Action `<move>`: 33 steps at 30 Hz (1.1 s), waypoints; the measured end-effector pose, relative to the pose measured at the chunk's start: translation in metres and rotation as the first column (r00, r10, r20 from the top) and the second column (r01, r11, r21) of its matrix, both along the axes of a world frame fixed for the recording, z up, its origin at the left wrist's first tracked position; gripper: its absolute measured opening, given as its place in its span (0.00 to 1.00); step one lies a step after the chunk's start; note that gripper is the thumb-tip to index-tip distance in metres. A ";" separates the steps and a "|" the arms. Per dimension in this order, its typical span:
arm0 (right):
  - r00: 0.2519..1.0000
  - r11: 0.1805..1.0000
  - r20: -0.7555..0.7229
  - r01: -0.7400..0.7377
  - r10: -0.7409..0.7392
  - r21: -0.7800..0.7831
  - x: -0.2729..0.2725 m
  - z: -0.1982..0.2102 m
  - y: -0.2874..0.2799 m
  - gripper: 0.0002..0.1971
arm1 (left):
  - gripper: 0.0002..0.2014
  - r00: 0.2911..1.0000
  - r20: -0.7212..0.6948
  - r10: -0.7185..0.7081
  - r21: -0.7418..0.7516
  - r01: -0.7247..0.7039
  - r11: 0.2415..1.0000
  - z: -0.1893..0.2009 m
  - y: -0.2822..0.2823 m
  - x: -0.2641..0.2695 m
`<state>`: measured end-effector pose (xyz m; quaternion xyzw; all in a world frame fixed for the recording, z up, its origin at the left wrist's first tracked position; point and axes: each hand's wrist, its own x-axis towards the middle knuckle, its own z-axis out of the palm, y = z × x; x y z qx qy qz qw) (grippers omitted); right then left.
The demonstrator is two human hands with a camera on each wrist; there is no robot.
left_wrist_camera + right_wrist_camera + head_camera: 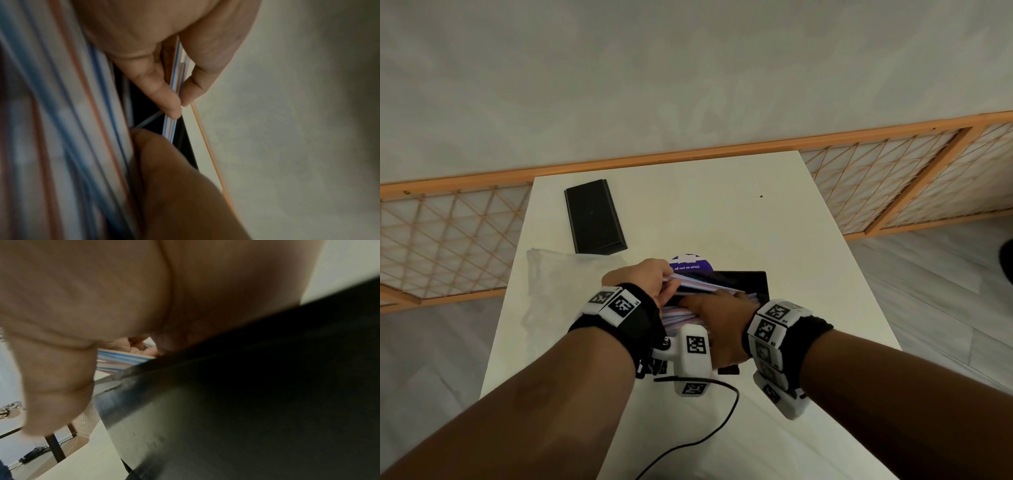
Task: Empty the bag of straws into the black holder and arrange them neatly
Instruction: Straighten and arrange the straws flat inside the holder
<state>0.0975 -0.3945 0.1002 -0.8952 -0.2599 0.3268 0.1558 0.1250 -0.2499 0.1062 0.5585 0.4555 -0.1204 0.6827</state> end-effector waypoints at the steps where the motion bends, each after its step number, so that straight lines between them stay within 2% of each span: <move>1: 0.999 0.998 -0.016 0.045 -0.044 0.033 0.001 -0.001 0.000 0.38 | 0.04 0.999 0.018 0.040 0.026 -0.040 0.999 0.001 0.002 0.001; 4: 0.972 0.952 -0.001 0.230 -0.235 0.203 -0.001 -0.001 -0.004 0.27 | 0.06 0.997 0.069 -0.030 0.092 0.024 0.995 0.017 0.013 -0.006; 6: 0.935 0.897 0.020 0.334 -0.354 0.288 0.000 -0.002 -0.005 0.25 | 0.07 0.993 0.083 -0.079 0.119 0.069 0.990 0.023 0.024 -0.014; 8: 0.916 0.878 0.063 0.359 -0.397 0.316 0.001 -0.002 -0.005 0.26 | 0.07 0.987 0.101 -0.121 0.146 0.105 0.984 0.029 0.032 -0.025; 9: 0.923 0.892 0.075 0.341 -0.378 0.297 0.001 -0.001 -0.003 0.29 | 0.06 0.984 0.107 -0.142 0.155 0.125 0.980 0.031 0.035 -0.031; 12: 0.969 0.979 0.144 0.198 -0.202 0.042 -0.004 0.001 0.005 0.53 | 0.03 0.965 0.084 -0.250 0.162 0.234 0.959 0.035 0.036 -0.044; 15: 0.965 0.990 0.257 0.090 -0.060 -0.106 -0.009 0.004 0.014 0.62 | 0.05 0.926 0.038 -0.376 0.231 0.358 0.905 0.033 0.039 -0.053; 17: 0.972 0.992 0.234 0.064 -0.037 -0.107 -0.011 0.002 0.019 0.62 | 0.05 0.868 -0.017 -0.496 0.358 0.469 0.808 0.035 0.041 -0.056; 20: 0.992 0.989 0.108 0.082 -0.068 -0.126 -0.011 -0.003 0.026 0.60 | 0.05 0.714 -0.150 -0.684 0.490 0.655 0.576 0.045 0.046 -0.053; 21: 0.994 0.983 0.084 0.082 -0.069 -0.163 -0.010 -0.004 0.028 0.61 | 0.07 0.659 -0.212 -0.721 0.542 0.694 0.475 0.050 0.048 -0.050; 23: 0.996 0.970 0.066 0.075 -0.061 -0.232 -0.006 -0.003 0.031 0.62 | 0.16 0.561 -0.366 -0.742 0.665 0.716 0.214 0.059 0.056 -0.041; 24: 0.996 0.968 0.065 0.078 -0.064 -0.239 -0.004 -0.003 0.032 0.61 | 0.19 0.553 -0.408 -0.726 0.704 0.697 0.135 0.065 0.058 -0.037; 25: 0.995 0.968 0.067 0.082 -0.068 -0.235 -0.003 -0.002 0.032 0.59 | 0.19 0.580 -0.401 -0.709 0.740 0.661 0.123 0.071 0.060 -0.034; 26: 0.995 0.970 0.064 0.086 -0.073 -0.229 -0.001 -0.002 0.033 0.58 | 0.18 0.637 -0.341 -0.691 0.751 0.627 0.207 0.077 0.059 -0.032; 27: 0.996 0.970 0.063 0.074 -0.061 -0.232 0.000 -0.001 0.033 0.56 | 0.16 0.727 -0.209 -0.654 0.726 0.563 0.395 0.081 0.057 -0.028; 28: 0.996 0.968 0.068 0.067 -0.052 -0.244 0.000 0.000 0.033 0.56 | 0.14 0.830 -0.066 -0.554 0.585 0.482 0.652 0.082 0.051 -0.024; 29: 0.996 0.967 0.075 0.063 -0.045 -0.249 -0.001 0.002 0.033 0.55 | 0.14 0.917 0.041 -0.397 0.306 0.367 0.879 0.085 0.043 -0.023; 30: 0.996 0.965 0.078 0.061 -0.042 -0.256 -0.001 0.003 0.033 0.55 | 0.16 0.972 0.057 -0.228 -0.013 0.230 0.973 0.085 0.036 -0.022; 31: 0.997 0.966 0.072 0.051 -0.034 -0.254 -0.001 0.006 0.034 0.55 | 0.19 0.997 0.023 -0.078 -0.269 0.081 0.960 0.083 0.030 -0.021; 32: 0.998 0.966 0.055 0.032 -0.019 -0.257 0.000 0.005 0.035 0.54 | 0.21 0.998 -0.028 0.049 -0.448 -0.056 0.892 0.078 0.024 -0.018; 33: 1.000 0.961 0.031 0.004 0.005 -0.278 0.001 0.006 0.036 0.52 | 0.21 0.989 -0.063 0.136 -0.549 -0.148 0.823 0.076 0.018 -0.016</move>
